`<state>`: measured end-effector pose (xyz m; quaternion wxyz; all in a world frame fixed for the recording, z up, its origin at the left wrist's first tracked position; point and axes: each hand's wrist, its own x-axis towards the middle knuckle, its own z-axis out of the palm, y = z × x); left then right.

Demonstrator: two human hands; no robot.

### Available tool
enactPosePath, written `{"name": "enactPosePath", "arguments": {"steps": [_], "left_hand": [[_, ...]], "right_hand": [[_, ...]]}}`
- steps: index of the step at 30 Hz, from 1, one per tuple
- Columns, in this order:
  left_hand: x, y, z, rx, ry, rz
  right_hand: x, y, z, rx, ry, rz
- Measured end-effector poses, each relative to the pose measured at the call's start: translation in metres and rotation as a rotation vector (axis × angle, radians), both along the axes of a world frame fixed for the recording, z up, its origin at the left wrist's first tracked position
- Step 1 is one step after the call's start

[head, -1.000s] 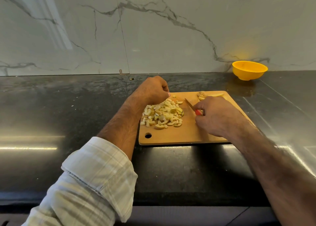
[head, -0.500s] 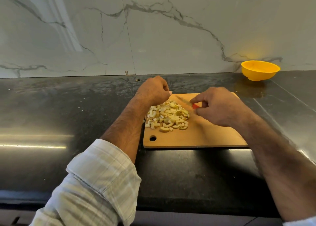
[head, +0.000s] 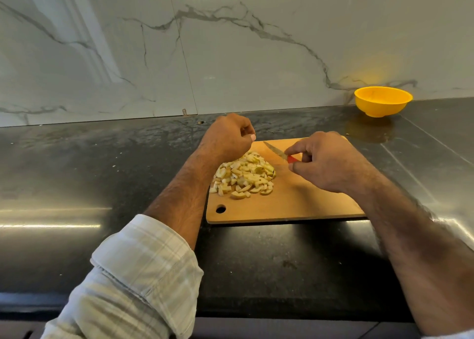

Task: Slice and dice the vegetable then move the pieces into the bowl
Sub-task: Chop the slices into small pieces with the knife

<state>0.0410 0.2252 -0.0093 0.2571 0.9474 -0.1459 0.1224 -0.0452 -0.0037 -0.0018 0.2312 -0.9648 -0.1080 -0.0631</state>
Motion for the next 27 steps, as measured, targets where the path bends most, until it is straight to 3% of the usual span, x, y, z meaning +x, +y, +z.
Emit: {"name": "enactPosePath", "arguments": {"steps": [5, 18, 27], "left_hand": [[-0.007, -0.01, 0.001, 0.013, -0.026, -0.051], [-0.039, -0.105, -0.004, 0.207, 0.117, -0.246], [-0.03, -0.101, -0.007, -0.045, 0.225, -0.297]], "right_hand": [[0.003, -0.019, 0.005, 0.09, -0.2, -0.113], [0.014, -0.046, 0.005, 0.137, -0.38, -0.332], [0.01, -0.043, 0.006, 0.151, -0.391, -0.337]]}}
